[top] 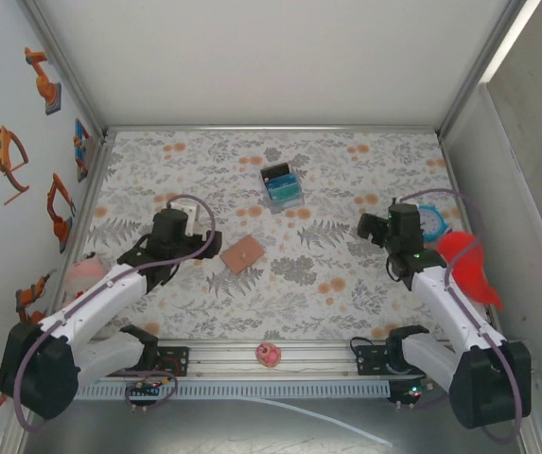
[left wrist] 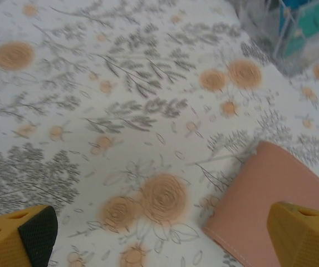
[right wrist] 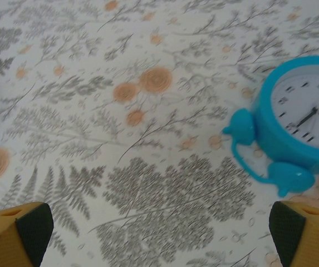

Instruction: Take the credit cards out of the card holder

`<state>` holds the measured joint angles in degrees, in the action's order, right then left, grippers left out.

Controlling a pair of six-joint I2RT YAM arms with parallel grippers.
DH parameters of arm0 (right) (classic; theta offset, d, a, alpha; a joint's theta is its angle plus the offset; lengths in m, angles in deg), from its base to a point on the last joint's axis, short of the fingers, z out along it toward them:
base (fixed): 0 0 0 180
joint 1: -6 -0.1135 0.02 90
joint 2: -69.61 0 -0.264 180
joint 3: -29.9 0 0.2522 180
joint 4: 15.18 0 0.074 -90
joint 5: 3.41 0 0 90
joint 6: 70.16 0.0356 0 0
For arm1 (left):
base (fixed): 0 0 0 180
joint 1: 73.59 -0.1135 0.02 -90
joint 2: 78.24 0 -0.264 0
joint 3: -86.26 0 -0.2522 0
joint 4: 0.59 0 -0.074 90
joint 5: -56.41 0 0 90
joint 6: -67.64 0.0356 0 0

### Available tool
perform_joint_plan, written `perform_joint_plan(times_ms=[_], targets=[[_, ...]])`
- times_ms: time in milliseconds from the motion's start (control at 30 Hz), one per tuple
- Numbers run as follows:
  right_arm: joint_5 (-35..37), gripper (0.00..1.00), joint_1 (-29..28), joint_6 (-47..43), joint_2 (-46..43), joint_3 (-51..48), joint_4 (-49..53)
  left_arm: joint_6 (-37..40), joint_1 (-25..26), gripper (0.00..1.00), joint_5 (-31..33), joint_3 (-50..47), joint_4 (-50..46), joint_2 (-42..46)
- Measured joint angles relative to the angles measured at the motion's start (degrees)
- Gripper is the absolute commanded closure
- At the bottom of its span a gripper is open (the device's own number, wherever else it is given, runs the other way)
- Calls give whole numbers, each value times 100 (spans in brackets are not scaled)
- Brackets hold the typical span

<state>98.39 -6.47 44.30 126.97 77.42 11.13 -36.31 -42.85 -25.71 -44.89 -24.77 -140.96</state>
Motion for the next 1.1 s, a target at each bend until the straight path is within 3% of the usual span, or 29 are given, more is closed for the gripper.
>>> perform_joint_plan(times_ms=[233,500,867,1100], targets=[[409,0,-817,957,289,149,638,302,896,3,0,726,-463,-1161],[791,0,-1392,1550,763,485,1198,769,1375,3,-17,1788,-1075,-2640],[1025,0,-1825,1777,1099,826,1381,870,1469,3,70,2111,-1622,-3338],[1012,0,-1897,1805,1414,920,1353,448,1390,2,216,2330,-1801,-3716]])
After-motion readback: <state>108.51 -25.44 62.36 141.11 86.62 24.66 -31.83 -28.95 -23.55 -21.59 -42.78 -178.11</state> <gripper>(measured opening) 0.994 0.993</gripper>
